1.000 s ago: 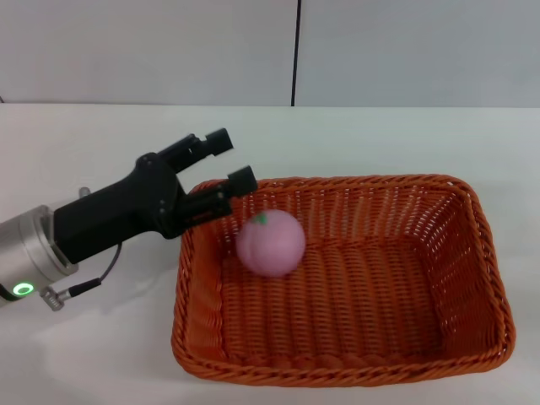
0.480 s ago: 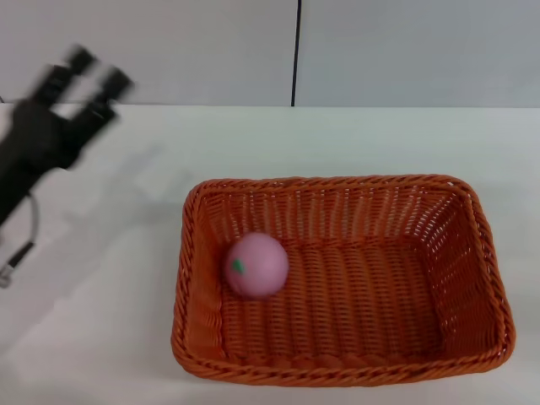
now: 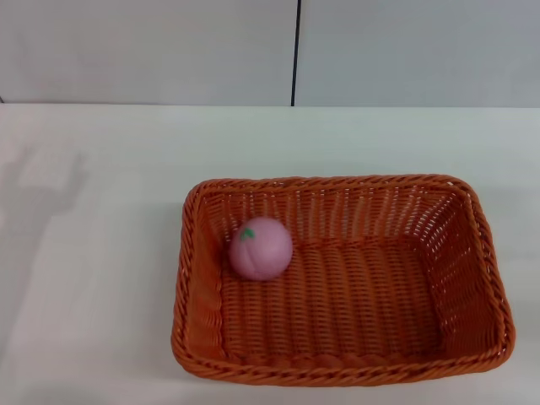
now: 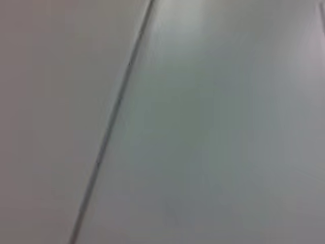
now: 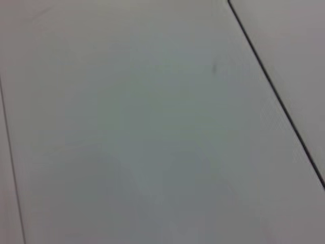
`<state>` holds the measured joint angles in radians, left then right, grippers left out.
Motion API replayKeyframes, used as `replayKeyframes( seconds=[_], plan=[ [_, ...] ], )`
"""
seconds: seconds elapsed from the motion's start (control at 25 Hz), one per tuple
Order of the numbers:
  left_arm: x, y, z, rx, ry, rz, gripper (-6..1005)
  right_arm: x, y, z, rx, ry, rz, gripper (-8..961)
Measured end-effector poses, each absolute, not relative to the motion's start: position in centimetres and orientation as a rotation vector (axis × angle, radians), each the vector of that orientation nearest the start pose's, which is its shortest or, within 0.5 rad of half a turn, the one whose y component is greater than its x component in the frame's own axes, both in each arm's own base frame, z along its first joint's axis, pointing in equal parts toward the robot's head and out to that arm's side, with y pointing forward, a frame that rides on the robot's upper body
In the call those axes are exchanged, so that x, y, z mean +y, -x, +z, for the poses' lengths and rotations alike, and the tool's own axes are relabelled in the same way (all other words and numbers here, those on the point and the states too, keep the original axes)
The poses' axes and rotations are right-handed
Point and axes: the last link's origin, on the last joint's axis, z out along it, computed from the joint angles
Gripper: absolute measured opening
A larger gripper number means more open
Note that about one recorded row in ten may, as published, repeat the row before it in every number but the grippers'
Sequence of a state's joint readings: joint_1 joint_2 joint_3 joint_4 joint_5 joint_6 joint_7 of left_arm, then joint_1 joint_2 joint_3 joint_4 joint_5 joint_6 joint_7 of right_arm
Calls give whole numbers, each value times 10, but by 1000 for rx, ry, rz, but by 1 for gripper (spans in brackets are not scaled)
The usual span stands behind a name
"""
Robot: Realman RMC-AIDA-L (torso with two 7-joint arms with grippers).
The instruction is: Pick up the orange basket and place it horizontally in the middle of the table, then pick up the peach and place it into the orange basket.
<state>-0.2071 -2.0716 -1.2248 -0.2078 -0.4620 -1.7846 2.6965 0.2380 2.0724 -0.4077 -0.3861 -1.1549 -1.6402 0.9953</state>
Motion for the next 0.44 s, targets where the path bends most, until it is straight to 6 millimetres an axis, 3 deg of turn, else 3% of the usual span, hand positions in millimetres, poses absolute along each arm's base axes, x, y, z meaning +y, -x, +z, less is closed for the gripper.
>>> replayKeyframes(
  seconds=[0.44],
  plan=[
    [241,321,53,-328,1303,-1225,843,258,-350,97,553,1529,1251,517]
  ],
)
